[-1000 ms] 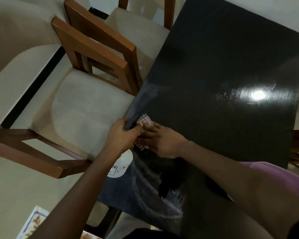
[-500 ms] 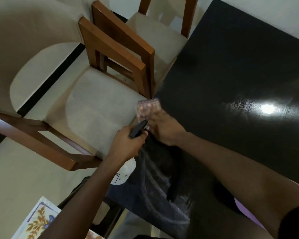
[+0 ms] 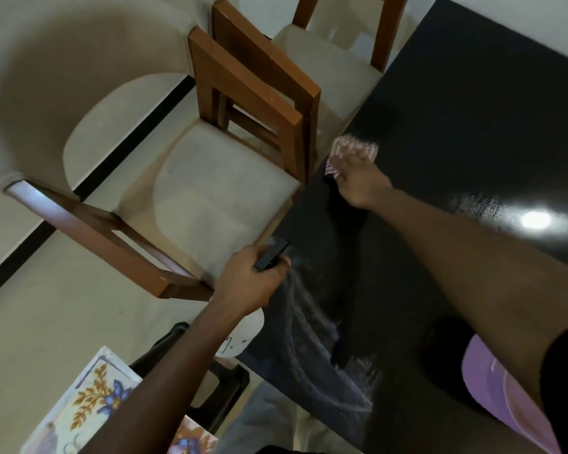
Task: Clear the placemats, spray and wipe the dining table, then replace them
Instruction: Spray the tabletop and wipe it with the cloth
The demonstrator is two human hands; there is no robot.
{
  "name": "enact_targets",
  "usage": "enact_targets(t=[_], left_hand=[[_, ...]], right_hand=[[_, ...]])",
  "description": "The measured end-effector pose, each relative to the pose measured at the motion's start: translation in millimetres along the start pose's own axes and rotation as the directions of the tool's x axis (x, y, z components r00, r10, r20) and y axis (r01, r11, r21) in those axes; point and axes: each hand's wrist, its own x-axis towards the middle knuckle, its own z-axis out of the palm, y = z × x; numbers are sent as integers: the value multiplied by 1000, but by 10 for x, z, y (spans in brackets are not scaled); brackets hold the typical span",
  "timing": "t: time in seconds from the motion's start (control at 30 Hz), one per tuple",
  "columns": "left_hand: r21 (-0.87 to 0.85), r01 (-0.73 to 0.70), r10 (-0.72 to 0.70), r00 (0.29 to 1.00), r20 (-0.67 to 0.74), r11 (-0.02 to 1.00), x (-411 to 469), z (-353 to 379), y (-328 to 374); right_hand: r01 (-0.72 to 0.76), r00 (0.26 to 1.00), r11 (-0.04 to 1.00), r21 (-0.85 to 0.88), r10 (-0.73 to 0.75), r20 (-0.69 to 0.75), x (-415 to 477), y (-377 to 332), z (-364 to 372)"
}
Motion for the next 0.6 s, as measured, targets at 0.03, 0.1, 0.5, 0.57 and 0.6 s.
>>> enact_targets(t=[0.03, 0.1, 0.5, 0.57, 0.6], left_hand=[[4, 0, 0, 1000, 8, 1000, -27, 23, -15], [10, 2, -2, 1000, 26, 1000, -79, 75, -17], [107, -94, 81, 990, 114, 990, -863, 667, -24], [113, -74, 61, 992, 114, 991, -1036, 794, -110], [118, -72, 57, 991, 124, 990, -1167, 875, -153]], right_hand=[[58, 998, 998, -17, -58, 0, -172, -78, 87], [213, 977, 976, -35, -213, 6, -607, -211, 316], [-62, 992, 992, 107, 73, -100, -2661, 40, 1321], [25, 997, 999, 48, -21, -77, -3005, 7, 1521], [51, 996, 999, 21, -49, -77, -3209, 40, 1614]])
